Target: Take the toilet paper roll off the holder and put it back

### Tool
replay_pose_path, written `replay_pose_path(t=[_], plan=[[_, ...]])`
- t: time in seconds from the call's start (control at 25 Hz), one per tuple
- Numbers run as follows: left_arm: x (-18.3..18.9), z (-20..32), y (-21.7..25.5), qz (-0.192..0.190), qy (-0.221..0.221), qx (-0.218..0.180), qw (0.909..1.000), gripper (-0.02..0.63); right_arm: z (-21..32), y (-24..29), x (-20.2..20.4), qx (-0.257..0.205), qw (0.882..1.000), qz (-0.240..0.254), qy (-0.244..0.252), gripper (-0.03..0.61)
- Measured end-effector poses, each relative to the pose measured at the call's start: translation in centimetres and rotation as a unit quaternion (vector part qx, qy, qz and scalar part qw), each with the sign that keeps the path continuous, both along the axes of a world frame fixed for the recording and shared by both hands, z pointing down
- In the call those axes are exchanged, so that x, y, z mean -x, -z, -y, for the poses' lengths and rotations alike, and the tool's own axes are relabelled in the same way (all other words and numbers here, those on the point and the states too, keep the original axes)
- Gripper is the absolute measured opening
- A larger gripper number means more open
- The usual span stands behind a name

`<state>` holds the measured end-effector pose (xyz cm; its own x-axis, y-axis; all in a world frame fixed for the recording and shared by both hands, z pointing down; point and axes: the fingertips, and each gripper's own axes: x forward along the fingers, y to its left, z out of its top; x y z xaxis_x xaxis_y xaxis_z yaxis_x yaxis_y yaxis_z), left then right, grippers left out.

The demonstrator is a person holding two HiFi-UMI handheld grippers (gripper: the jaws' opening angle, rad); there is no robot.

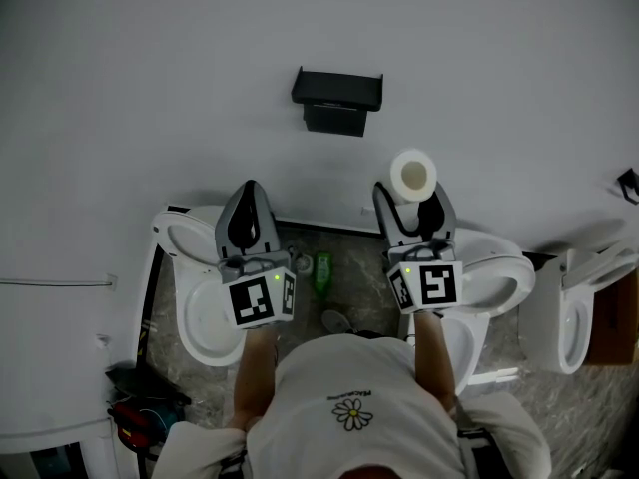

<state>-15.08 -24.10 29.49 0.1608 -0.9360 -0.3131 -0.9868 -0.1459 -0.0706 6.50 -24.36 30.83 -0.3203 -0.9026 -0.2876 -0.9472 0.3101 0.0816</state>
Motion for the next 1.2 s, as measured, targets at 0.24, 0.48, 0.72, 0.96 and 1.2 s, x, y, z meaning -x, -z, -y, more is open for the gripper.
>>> replay_pose_path(t=[0.24, 0.48, 0.72, 0.96, 1.2], plan=[[-0.3, 0.2, -0.3, 0.001, -0.003, 0.005, 1.0, 0.017, -0.2, -1.3, -0.1, 0.02, 1.0, 0.002, 0.0, 0.302], [-0.3, 0.6, -0.7, 0.0, -0.005, 0.012, 0.9999, 0.017, 0.0, -1.8, -0.2, 0.03, 0.999, 0.015, 0.007, 0.302], [-0.5, 0.8, -1.0, -0.004, -0.007, 0.017, 0.9998, 0.017, 0.2, -2.0, -0.5, 0.037, 0.999, 0.021, 0.005, 0.302], [0.0, 1.4, -0.9, -0.014, -0.003, 0.017, 0.9998, 0.017, 1.0, -0.5, -0.1, 0.026, 0.999, 0.024, 0.006, 0.302], [0.5, 2.7, -0.7, -0.019, 0.001, 0.019, 0.9997, 0.017, 4.0, 4.2, 0.7, 0.003, 0.999, 0.034, 0.023, 0.302]])
